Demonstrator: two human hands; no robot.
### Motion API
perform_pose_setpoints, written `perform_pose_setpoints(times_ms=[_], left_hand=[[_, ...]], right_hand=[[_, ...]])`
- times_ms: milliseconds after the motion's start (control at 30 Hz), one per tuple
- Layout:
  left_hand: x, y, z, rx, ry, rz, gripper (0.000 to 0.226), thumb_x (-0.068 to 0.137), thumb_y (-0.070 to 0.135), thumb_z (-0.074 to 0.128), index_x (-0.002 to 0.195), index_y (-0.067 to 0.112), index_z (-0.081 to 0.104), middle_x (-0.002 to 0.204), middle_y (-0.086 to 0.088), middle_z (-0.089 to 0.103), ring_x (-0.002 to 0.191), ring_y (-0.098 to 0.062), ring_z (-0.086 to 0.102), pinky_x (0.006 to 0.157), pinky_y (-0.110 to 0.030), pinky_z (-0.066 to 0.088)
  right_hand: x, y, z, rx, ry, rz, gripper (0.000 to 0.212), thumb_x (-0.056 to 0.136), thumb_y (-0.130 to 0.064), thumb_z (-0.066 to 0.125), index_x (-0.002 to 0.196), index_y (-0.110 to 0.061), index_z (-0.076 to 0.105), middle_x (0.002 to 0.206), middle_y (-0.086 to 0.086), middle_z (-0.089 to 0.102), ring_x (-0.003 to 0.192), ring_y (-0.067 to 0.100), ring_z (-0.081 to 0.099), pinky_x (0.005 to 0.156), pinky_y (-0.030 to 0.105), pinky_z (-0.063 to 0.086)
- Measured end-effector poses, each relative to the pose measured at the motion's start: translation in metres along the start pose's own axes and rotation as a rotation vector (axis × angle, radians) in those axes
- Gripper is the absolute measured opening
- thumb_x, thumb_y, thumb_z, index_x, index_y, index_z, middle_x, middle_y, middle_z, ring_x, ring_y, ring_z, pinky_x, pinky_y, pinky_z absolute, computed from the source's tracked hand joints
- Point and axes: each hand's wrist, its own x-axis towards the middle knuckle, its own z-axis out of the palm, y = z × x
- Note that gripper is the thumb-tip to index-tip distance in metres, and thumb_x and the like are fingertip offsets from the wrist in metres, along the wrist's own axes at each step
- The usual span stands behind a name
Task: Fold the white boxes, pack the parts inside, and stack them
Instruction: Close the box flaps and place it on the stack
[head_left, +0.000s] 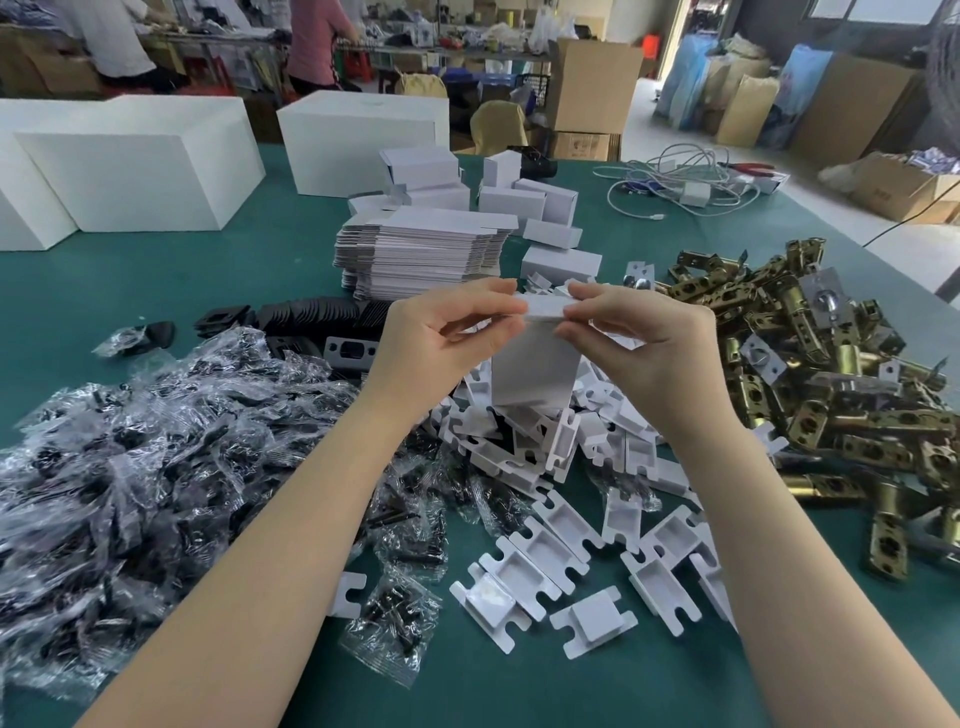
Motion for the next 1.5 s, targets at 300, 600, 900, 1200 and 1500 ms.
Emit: perform_pose_setpoints(times_ms=[300, 600, 900, 1200, 1500], left_hand=[[0.001, 0.0, 0.001, -0.074, 0.004, -0.061, 0.029, 0.083, 0.004, 0.074, 0.107, 0.02, 0.072, 0.117, -0.002, 0.069, 0.111, -0.012, 0.067, 0.096, -0.027, 0.053], [0.002, 0.001, 0.001, -0.075, -0.011, -0.076, 0.029, 0.084, 0.004, 0.073, 0.107, 0.022, 0.072, 0.117, -0.002, 0.069, 0.113, -0.008, 0.065, 0.096, -0.024, 0.052], [0.003, -0.003, 0.0, 0.064, 0.01, -0.006, 0.031, 0.084, 0.005, 0.074, 0.103, 0.03, 0.072, 0.127, -0.003, 0.064, 0.111, -0.008, 0.066, 0.094, -0.024, 0.053], [-0.004, -0.015, 0.012, -0.006, -0.015, -0.252, 0.079, 0.081, 0.018, 0.08, 0.135, 0.055, 0.036, 0.12, 0.02, 0.064, 0.103, 0.003, 0.066, 0.086, -0.018, 0.054], [-0.006, -0.026, 0.017, 0.382, -0.284, -0.441, 0.044, 0.071, 0.037, 0.084, 0.099, 0.047, 0.052, 0.088, 0.021, 0.064, 0.077, 0.01, 0.059, 0.062, -0.015, 0.042]], right_hand=[[0.001, -0.001, -0.001, 0.081, 0.006, 0.06, 0.02, 0.083, -0.006, 0.076, 0.098, -0.019, 0.071, 0.102, 0.0, 0.071, 0.1, 0.011, 0.071, 0.087, 0.027, 0.057], [0.001, 0.001, -0.001, 0.013, -0.008, 0.045, 0.011, 0.082, -0.011, 0.079, 0.091, -0.015, 0.075, 0.104, -0.004, 0.069, 0.105, 0.011, 0.068, 0.086, 0.036, 0.059], [-0.004, 0.011, 0.012, -0.086, -0.035, -0.009, 0.026, 0.089, -0.01, 0.071, 0.114, -0.015, 0.073, 0.113, -0.015, 0.063, 0.116, 0.016, 0.063, 0.093, 0.045, 0.054], [-0.007, 0.008, 0.023, 0.088, -0.113, 0.259, 0.057, 0.093, -0.013, 0.063, 0.118, -0.062, 0.048, 0.12, -0.047, 0.049, 0.108, 0.0, 0.061, 0.081, 0.032, 0.058], [-0.015, 0.011, 0.025, 0.038, -0.245, 0.307, 0.089, 0.078, -0.016, 0.081, 0.127, -0.064, 0.026, 0.12, -0.042, 0.039, 0.102, 0.017, 0.062, 0.081, 0.047, 0.057]])
